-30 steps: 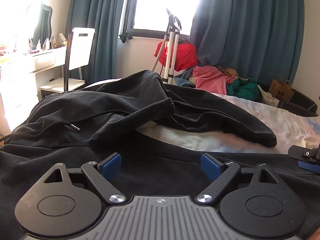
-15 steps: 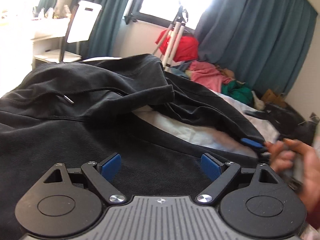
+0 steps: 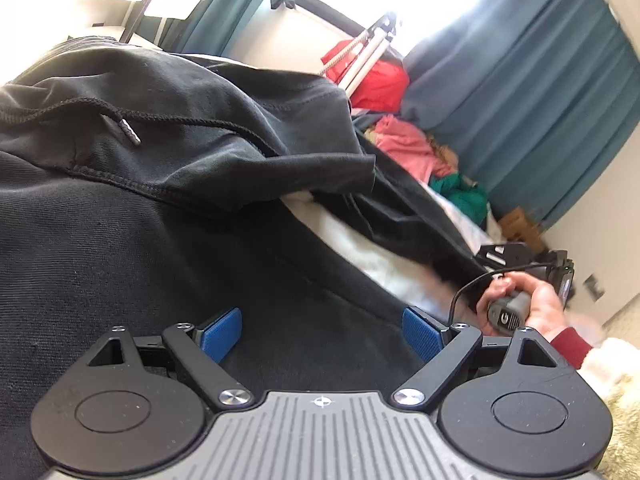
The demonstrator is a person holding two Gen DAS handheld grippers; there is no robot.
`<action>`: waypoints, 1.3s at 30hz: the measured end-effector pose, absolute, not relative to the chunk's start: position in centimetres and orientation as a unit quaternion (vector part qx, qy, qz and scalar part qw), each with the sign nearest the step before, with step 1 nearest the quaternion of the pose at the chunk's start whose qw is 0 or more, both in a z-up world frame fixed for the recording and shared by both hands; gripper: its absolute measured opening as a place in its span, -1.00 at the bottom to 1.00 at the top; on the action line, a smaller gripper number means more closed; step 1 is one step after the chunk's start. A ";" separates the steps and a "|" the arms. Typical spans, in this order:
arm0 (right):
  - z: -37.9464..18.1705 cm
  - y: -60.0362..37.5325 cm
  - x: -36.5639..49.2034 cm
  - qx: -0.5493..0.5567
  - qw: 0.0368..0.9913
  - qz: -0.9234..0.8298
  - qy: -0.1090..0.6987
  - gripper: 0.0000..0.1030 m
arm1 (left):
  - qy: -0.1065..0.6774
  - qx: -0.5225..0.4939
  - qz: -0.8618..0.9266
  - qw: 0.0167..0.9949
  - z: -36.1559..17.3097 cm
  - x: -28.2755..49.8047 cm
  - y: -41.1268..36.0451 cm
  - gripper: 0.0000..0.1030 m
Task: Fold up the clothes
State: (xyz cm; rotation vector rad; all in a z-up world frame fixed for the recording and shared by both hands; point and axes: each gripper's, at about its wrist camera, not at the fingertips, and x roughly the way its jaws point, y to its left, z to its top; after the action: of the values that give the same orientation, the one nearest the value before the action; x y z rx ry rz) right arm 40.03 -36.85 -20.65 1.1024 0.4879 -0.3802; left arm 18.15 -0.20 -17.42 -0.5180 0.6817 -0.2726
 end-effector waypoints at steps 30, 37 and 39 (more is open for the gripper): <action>-15.1 -33.9 20.6 0.327 0.876 -0.221 0.276 0.35 | 0.313 -0.132 -0.155 0.928 -17.5 17.5 -5.4 0.74; -13.3 -29.5 16.9 0.284 0.891 -0.232 0.265 0.34 | 0.287 -0.058 -0.173 0.940 -17.8 15.5 -7.6 0.75; -12.9 -30.2 16.5 0.283 0.892 -0.240 0.257 0.33 | 0.276 -0.035 -0.181 0.943 -17.8 14.9 -8.4 0.75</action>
State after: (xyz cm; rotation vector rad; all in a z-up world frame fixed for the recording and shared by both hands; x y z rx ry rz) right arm 16.53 -30.17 -12.88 0.5874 0.5330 -0.4973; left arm 14.94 -8.42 -17.76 -0.0718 0.5621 -0.3698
